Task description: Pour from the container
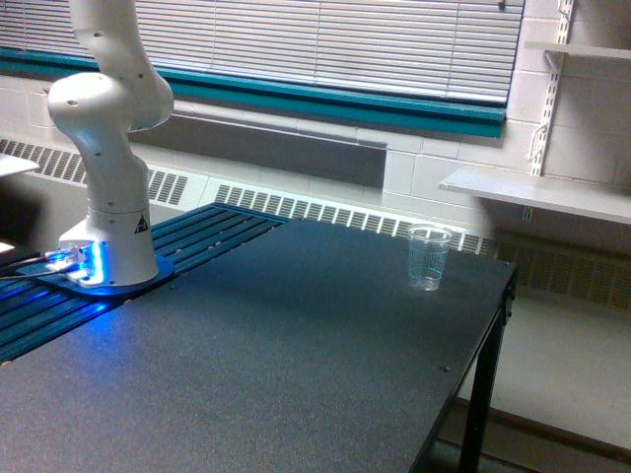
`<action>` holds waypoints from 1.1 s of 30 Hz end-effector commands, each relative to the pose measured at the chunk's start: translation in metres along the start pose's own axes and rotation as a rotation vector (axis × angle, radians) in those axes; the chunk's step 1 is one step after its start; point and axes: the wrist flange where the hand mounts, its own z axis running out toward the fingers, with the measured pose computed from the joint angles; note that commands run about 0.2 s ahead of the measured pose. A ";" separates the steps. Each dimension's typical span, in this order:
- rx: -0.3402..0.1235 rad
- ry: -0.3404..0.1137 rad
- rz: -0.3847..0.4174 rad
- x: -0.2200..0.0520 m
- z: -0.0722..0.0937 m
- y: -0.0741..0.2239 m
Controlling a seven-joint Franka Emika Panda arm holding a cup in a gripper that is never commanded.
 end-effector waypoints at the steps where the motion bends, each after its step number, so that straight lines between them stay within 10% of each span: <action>1: 0.042 -0.011 -0.057 -0.017 -0.005 -0.007; 33: 0.181 -0.204 -0.429 -0.148 0.013 -0.035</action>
